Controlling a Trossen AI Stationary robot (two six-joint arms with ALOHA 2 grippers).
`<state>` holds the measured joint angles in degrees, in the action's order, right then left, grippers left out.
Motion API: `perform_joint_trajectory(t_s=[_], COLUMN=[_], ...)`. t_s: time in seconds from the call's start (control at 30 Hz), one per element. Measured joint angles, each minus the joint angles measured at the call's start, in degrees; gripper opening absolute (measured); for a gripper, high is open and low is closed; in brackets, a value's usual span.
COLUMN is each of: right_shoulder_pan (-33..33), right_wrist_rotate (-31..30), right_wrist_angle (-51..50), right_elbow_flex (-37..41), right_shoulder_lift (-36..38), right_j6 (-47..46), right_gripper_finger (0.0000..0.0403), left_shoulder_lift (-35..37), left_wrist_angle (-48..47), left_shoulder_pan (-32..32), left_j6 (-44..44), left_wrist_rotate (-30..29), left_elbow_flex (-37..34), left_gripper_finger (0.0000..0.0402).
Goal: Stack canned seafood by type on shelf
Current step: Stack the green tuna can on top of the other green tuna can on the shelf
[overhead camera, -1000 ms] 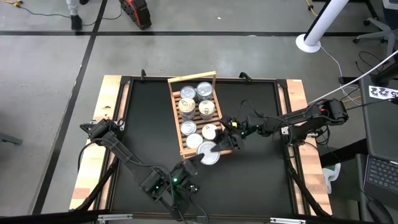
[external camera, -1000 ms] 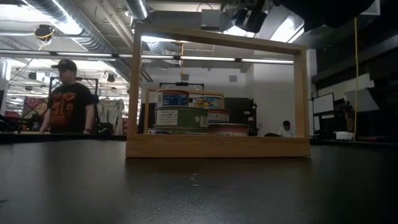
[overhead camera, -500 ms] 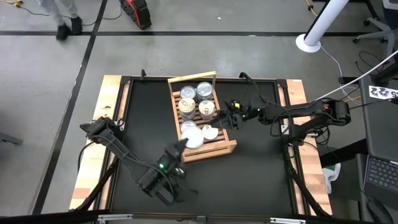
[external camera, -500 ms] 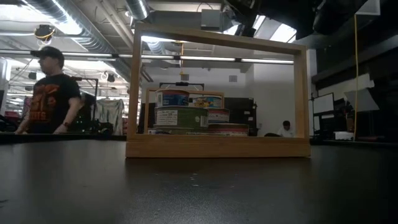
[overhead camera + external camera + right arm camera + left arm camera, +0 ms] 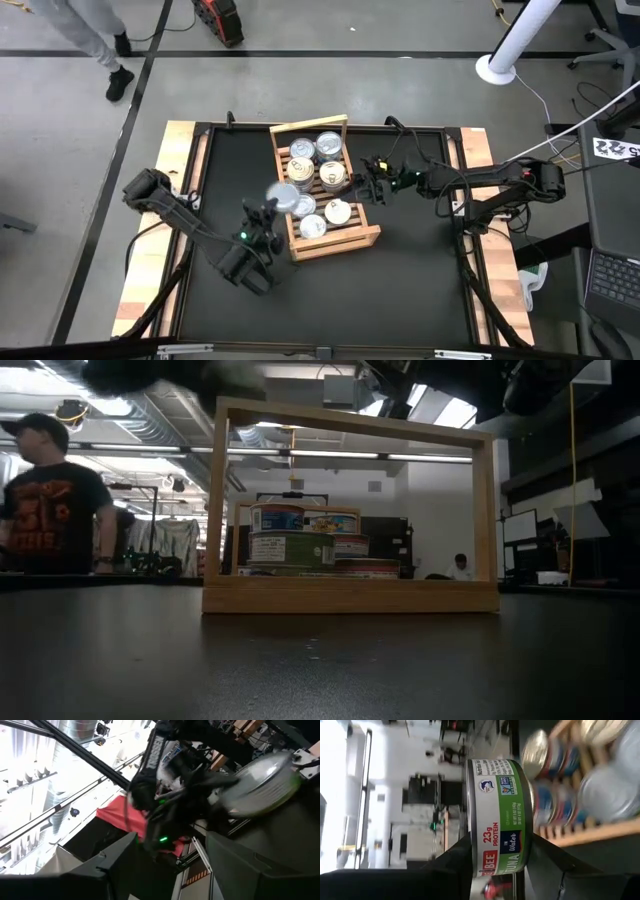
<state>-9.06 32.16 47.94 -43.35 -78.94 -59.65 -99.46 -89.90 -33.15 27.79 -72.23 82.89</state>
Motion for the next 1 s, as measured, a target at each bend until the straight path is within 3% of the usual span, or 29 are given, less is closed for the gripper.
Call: perform_joint_trajectory(t_s=[0.13, 0.27, 0.47, 0.6, 0.73, 0.9, 1.0], right_shoulder_pan=[0.0, 0.0, 0.0, 0.0, 0.0, 0.0, 0.0], right_wrist_rotate=[0.0, -0.1, -0.5, -0.5, -0.5, -0.5, -0.5], right_wrist_angle=[-0.2, -0.3, -0.5, -0.8, -1.3, -2.5, -3.7], right_elbow_flex=[0.0, 0.0, 0.0, 0.0, 0.0, 0.0, 0.0], right_shoulder_lift=[0.0, 0.0, 0.0, 0.0, 0.0, 0.0, 0.0], right_j6=[0.0, 0.0, 0.0, 0.1, 1.7, 2.1, 2.1], right_gripper_finger=[0.0234, 0.0234, 0.0234, 0.0234, 0.0234, 0.0234, 0.0234], left_shoulder_lift=[5.0, 8.3, 8.4, 8.3, 8.3, 8.3, 8.3], left_wrist_angle=[2.2, 10.9, 34.8, 49.4, 59.4, 67.1, 71.3], left_shoulder_pan=[2.9, 6.0, 8.7, 9.9, 11.0, 12.3, 13.6], left_j6=[2.5, -0.2, -19.1, -30.9, -39.7, -45.6, -46.6], left_wrist_rotate=[0.5, 1.9, 4.5, 6.1, 11.6, 13.5, 17.8], left_elbow_flex=[-10.3, -19.3, -29.0, -33.0, -34.7, -35.9, -36.9], left_gripper_finger=[0.0138, 0.0138, 0.0138, 0.0138, 0.0138, 0.0139, 0.0139])
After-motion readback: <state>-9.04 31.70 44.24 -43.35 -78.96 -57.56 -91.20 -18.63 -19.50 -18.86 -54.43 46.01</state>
